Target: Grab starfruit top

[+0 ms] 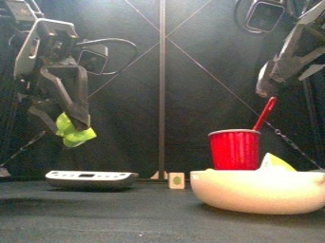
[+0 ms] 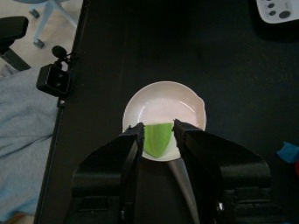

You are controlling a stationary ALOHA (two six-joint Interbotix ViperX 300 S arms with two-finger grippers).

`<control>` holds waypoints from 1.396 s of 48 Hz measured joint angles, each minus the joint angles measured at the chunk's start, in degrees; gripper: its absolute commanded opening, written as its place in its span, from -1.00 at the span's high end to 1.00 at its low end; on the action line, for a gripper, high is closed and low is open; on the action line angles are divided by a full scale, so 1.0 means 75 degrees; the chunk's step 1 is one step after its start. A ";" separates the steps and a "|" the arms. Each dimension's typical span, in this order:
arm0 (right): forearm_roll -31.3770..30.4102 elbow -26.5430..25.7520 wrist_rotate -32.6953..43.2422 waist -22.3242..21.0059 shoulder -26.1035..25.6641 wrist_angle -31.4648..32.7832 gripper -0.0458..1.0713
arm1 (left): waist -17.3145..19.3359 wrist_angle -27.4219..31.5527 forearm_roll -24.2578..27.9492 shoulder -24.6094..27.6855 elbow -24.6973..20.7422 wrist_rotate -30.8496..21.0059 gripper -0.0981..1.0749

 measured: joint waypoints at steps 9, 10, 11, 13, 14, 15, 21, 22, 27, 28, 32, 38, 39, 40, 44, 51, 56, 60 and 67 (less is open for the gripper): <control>0.0375 0.0000 0.0000 0.0012 0.0012 0.0176 -0.43 | 0.0539 -0.0949 0.0621 -0.0270 0.0141 0.0434 -0.10; 0.0398 0.0000 0.0000 0.0035 0.0012 0.0211 -0.43 | 0.0621 -0.1066 0.0738 -0.0293 0.0141 0.0527 -0.10; 0.0410 0.0000 0.0000 0.0035 0.0012 0.0246 -0.43 | 0.0703 -0.1184 0.0832 -0.0293 0.0152 0.0609 -0.10; 0.0422 -0.0012 0.0000 0.0070 0.0012 0.0316 -0.44 | 0.0891 -0.1430 0.1031 -0.0305 0.0152 0.0738 -0.10; 0.0422 -0.0023 -0.0012 0.0117 0.0012 0.0340 -0.45 | 0.0984 -0.1535 0.1125 -0.0305 0.0152 0.0809 -0.10; 0.0422 -0.0023 0.0000 0.0164 0.0012 0.0352 -0.46 | 0.1113 -0.1652 0.1207 -0.0305 0.0141 0.0844 -0.10; 0.0410 -0.0047 0.0000 0.0281 0.0105 0.0363 -0.53 | 0.1758 -0.2121 0.1453 -0.0293 0.0176 0.1066 -0.11; 0.0410 -0.0047 0.0000 0.0293 0.0129 0.0363 -0.55 | 0.1863 -0.2180 0.1488 -0.0293 0.0188 0.1090 -0.11; 0.0363 -0.0141 0.0000 0.0293 0.0328 0.0375 -0.67 | 0.2227 -0.2426 0.1805 -0.0293 0.0270 0.1324 -0.11; 0.0328 -0.0164 -0.0012 0.0305 0.0375 0.0375 -0.70 | 0.2238 -0.2473 0.1922 -0.0281 0.0281 0.1406 -0.11; 0.0234 -0.0234 -0.0012 0.0305 0.0574 0.0387 -0.80 | 0.2262 -0.2578 0.2332 -0.0258 0.0316 0.1594 -0.11; 0.0234 -0.0328 -0.0012 0.0316 0.0809 0.0387 -0.90 | 0.2227 -0.2695 0.2566 -0.0270 0.0328 0.1629 -0.11; 0.0246 -0.0375 0.0000 0.0316 0.0891 0.0387 -0.91 | 0.2238 -0.2695 0.2566 -0.0258 0.0328 0.1629 -0.11; 0.0246 -0.0387 0.0000 0.0316 0.0937 0.0387 -0.91 | 0.2238 -0.2707 0.2566 -0.0258 0.0340 0.1629 -0.11; 0.0246 -0.0504 0.0000 0.0316 0.1184 0.0387 -0.91 | 0.2238 -0.2719 0.2531 -0.0141 0.0340 0.1629 -0.11; 0.0188 -0.0727 -0.0023 0.0316 0.1652 0.0445 -0.91 | 0.2086 -0.2719 0.2355 0.0105 0.0328 0.1617 -0.11; 0.0070 -0.0844 -0.0059 0.0340 0.1934 0.0551 -0.91 | 0.1980 -0.2719 0.2285 0.0176 0.0281 0.1641 -0.11; -0.0117 -0.0926 -0.0035 0.0352 0.2121 0.0656 -0.91 | 0.1887 -0.2719 0.2273 0.0176 0.0258 0.1652 -0.11; -0.0223 -0.1020 -0.0023 0.0410 0.2344 0.0703 -0.91 | 0.1746 -0.2684 0.2273 0.0176 0.0258 0.1652 -0.11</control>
